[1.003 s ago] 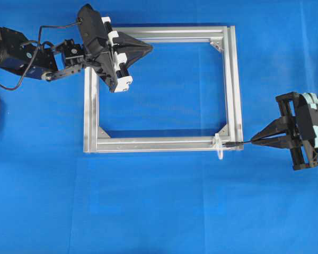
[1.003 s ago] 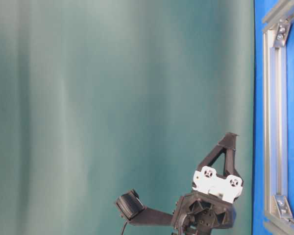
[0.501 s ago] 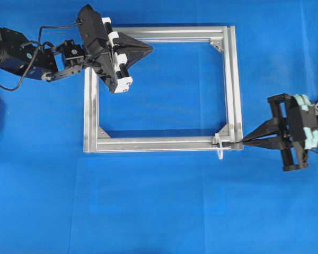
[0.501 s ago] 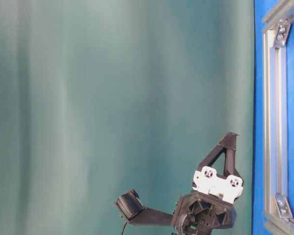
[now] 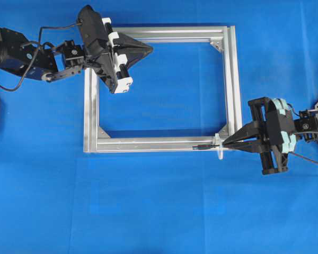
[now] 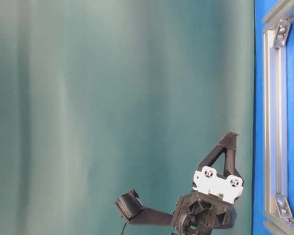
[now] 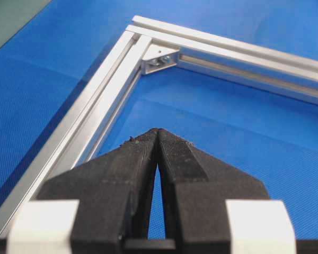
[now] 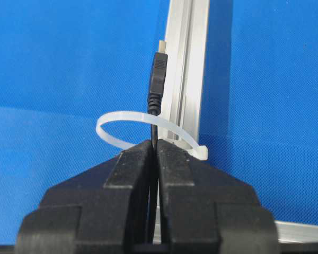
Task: Insert the wire through the string loop located on the right side.
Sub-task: 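Move the left gripper rightward to the plug emerging from the loop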
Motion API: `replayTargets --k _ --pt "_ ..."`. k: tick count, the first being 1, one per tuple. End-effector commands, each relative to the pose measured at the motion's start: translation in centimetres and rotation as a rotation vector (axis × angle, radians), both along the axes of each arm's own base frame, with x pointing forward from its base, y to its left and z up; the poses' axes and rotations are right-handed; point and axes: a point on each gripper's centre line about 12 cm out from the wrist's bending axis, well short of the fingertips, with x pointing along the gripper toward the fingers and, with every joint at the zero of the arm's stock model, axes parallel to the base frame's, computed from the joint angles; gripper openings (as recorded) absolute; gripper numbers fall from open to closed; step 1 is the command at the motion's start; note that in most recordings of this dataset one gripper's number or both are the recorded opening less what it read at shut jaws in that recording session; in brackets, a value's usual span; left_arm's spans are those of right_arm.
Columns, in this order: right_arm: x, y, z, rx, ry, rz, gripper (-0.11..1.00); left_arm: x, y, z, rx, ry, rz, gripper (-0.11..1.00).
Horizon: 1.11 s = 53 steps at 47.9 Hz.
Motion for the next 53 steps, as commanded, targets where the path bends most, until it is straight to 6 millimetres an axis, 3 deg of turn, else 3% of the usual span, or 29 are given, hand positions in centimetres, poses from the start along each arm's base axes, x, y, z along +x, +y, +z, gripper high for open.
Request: replayTargets --k 1,12,19,41,47,53 --pt "0.5 0.0 0.7 0.007 -0.031 -0.005 -0.03 0.2 -0.2 1.4 0.011 -0.04 -0.007 0.0" --pt "0.5 0.0 0.6 0.008 -0.028 -0.005 -0.03 0.2 -0.8 1.3 0.01 -0.037 -0.022 0.0" --pt "0.5 0.0 0.6 0.006 -0.025 -0.005 -0.03 0.4 -2.2 1.3 0.008 -0.034 -0.059 0.0" --pt "0.5 0.0 0.6 0.006 -0.025 -0.006 -0.03 0.0 -13.1 0.8 -0.036 0.033 -0.346 0.0" --pt "0.5 0.0 0.6 0.006 -0.024 -0.006 -0.03 -0.3 -14.6 1.1 -0.041 0.06 -0.388 0.0" --pt "0.5 0.0 0.6 0.006 -0.025 -0.006 -0.03 -0.3 -14.9 1.0 -0.043 0.072 -0.395 0.0"
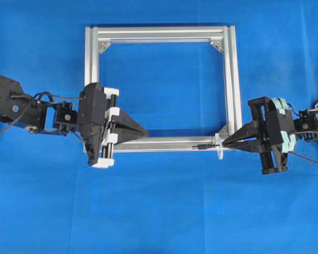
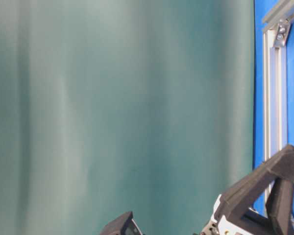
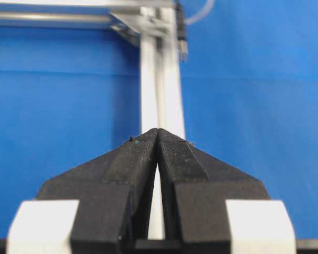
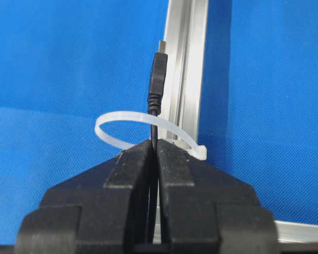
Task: Insert the wire through the string loop located on the right side.
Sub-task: 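Move the left gripper rightward to the plug emerging from the loop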
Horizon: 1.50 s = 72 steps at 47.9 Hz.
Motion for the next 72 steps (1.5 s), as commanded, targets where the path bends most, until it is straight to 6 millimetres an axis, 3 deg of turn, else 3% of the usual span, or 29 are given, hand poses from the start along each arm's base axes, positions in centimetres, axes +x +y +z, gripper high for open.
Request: replayTargets --k 1,10,19,39,46,72 --pt "0.5 0.0 0.6 0.007 -0.027 -0.004 -0.03 0.3 -0.1 1.2 -0.003 -0.032 -0.003 0.0" --pt "0.5 0.1 0.6 0.006 -0.025 -0.003 -0.03 1.1 -0.2 1.5 -0.004 -0.046 -0.003 0.0" --pt "0.5 0.0 0.7 0.008 -0.028 -0.005 -0.03 3.1 -0.6 2.4 -0.009 -0.085 -0.006 0.0" --pt "0.5 0.1 0.7 0.007 -0.028 -0.003 -0.03 11.6 -1.1 3.4 -0.003 -0.068 -0.006 0.0" --pt "0.5 0.1 0.7 0.008 -0.028 -0.004 -0.03 13.6 -0.9 3.6 -0.002 -0.031 -0.003 0.0" --pt "0.5 0.1 0.7 0.008 -0.028 -0.004 -0.03 13.9 -1.4 3.2 -0.004 -0.005 -0.013 0.01"
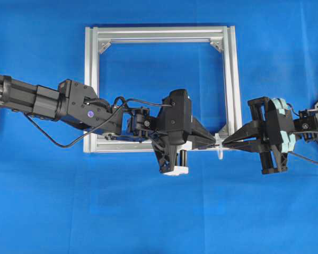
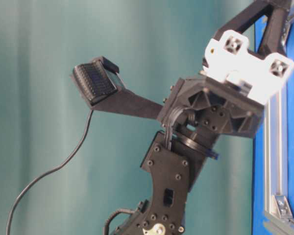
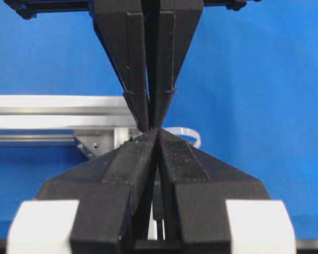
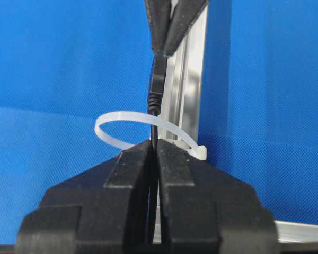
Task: Insert the wire through the string loop located on the right side.
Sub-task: 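Move the left gripper rightward to the plug emerging from the loop, then close the left gripper on the USB plug beyond the loop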
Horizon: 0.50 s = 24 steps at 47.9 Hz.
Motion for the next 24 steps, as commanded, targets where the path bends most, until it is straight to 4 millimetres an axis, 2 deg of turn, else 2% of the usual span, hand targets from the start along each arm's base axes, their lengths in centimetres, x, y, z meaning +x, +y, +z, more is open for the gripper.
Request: replayTargets --k 1,5,13,17,19,24 --pt "0.54 0.09 0.68 0.007 -0.028 -0.002 -0.03 0.15 -0.26 1.32 -0.001 -0.031 -0.006 0.01" --pt "0.54 0.05 0.64 0.006 -0.027 -0.003 -0.03 0.2 -0.18 1.39 -0.004 -0.034 -0.003 0.13" --pt "0.49 0.08 0.6 0.006 -0.025 -0.002 -0.03 0.15 -0.26 1.3 -0.002 -0.029 -0.006 0.64" --pt "0.53 0.05 0.63 0.006 -0.025 -0.003 -0.03 0.14 -0.26 1.28 -0.003 -0.027 -0.005 0.85" --pt "0.53 0.05 0.63 0.006 -0.025 -0.003 -0.03 0.12 -0.17 1.23 -0.003 -0.026 -0.004 0.89" --pt "0.53 0.05 0.67 0.006 -0.027 -0.003 -0.03 0.08 -0.17 1.17 -0.003 -0.024 -0.004 0.85"
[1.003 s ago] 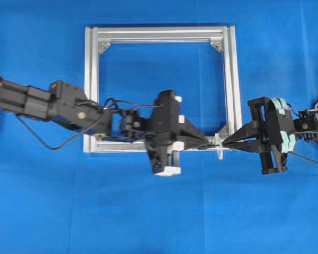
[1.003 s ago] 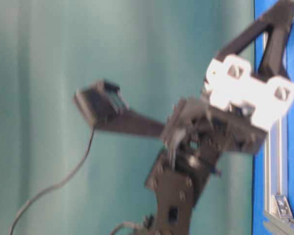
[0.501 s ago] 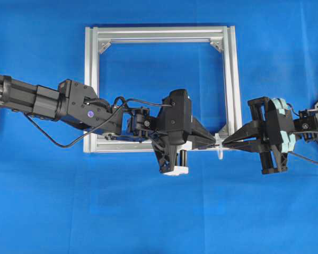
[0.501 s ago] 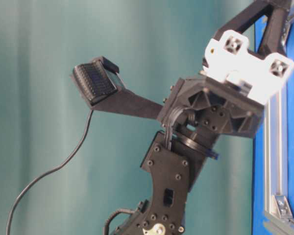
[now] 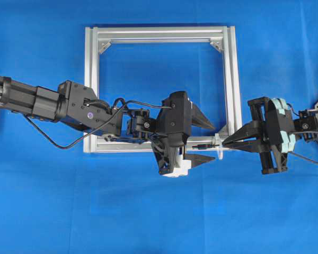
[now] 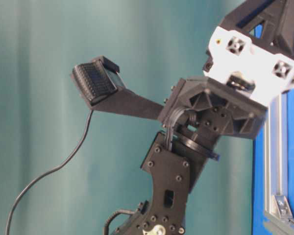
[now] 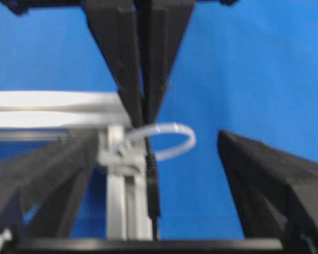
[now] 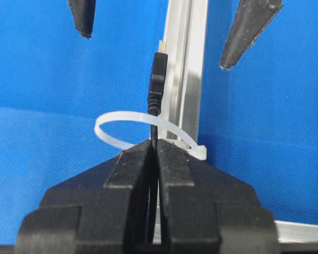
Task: Insert the wire through the string loop located on the right side.
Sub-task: 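Close the left gripper on the USB plug beyond the loop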
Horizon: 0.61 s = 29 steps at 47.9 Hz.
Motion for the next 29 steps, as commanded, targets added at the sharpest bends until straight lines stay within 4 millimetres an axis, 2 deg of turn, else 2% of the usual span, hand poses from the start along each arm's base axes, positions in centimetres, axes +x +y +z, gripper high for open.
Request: replayTargets --k 1,16,29 --pt "0.5 0.0 0.7 0.007 -0.027 -0.004 -0.03 0.1 0.0 1.2 -0.003 -0.031 0.0 0.85" --pt "0.5 0.0 0.6 0.007 -0.025 -0.004 -0.03 0.2 0.0 -2.2 0.001 0.031 0.002 0.85" --pt "0.5 0.0 0.6 0.006 -0.024 -0.006 -0.03 0.1 0.0 -2.3 0.002 0.031 0.002 0.85"
